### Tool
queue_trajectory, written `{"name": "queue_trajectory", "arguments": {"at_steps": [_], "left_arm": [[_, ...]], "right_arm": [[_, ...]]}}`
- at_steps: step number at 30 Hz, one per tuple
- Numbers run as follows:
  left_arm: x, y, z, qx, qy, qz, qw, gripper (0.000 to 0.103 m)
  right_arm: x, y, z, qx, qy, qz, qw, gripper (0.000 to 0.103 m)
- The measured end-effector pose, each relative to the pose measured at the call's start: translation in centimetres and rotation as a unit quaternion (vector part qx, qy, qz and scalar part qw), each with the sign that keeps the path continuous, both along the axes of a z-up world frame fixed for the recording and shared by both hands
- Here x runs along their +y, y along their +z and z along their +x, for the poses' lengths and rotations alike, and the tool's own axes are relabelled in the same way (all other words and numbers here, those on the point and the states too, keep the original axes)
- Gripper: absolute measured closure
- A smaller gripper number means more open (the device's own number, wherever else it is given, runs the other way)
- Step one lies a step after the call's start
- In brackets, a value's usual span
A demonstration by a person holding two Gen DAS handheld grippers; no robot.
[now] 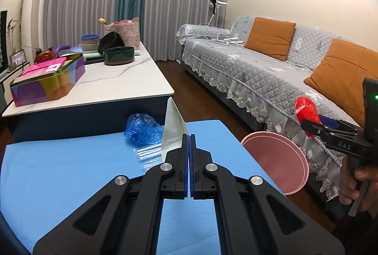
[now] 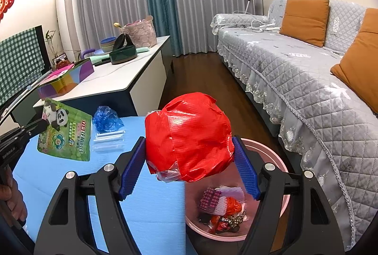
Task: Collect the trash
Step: 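Carry the green packet and red bag over the pink bin with both grippers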
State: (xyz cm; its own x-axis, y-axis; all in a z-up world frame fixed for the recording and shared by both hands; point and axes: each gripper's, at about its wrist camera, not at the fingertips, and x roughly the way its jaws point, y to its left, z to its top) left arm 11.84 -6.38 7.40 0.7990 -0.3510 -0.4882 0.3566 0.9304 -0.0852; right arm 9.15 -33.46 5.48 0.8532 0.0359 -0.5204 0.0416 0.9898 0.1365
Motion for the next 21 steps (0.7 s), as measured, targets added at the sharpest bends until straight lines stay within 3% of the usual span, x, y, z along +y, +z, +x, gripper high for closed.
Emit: {"name": "queue_trajectory", "arguments": {"at_steps": [21], "left_arm": [[-3.6, 1.1, -0.6, 0.004, -0.026, -0.009, 0.9996, 0.103]], "right_arm": [[-3.8, 0.0, -1.9, 0.000, -0.035, 0.019, 0.999, 0.031]]}}
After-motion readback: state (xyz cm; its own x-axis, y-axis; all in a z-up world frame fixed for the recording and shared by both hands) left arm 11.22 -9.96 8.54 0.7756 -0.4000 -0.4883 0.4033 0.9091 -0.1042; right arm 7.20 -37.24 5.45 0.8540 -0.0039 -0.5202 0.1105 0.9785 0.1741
